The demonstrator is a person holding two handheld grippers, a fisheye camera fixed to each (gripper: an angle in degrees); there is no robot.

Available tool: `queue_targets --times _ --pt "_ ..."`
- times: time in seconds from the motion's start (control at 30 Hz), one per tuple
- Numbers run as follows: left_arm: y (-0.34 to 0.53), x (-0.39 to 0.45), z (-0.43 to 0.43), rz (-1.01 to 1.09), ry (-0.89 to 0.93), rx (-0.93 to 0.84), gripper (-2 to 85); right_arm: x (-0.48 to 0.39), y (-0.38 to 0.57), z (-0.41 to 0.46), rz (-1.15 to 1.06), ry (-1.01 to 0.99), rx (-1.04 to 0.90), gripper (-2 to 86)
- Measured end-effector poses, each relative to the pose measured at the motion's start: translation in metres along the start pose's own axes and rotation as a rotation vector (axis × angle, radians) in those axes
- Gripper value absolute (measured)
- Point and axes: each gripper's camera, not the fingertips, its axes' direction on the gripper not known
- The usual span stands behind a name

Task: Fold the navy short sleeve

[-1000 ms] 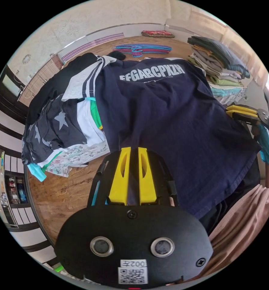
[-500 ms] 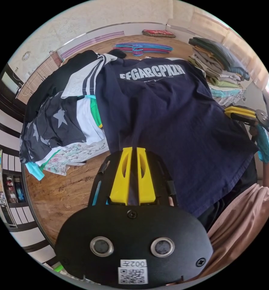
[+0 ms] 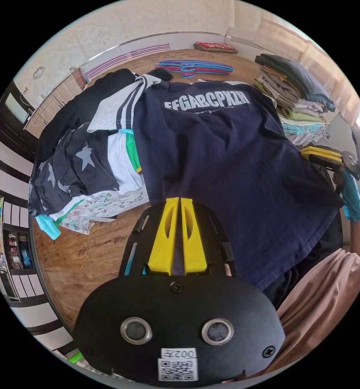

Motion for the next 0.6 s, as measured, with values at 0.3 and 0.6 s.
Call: queue_targets --times 0.3,0.6 --pt "-0.005 -0.003 -0.001 -0.001 0.031 0.038 -1.0 0.007 0.000 0.000 0.025 -0.062 0.051 4.7" --pt "-0.013 0.004 0.003 0.029 0.045 0.039 -0.8 -0.002 -0.004 0.007 -0.020 -0.024 0.034 5.2"
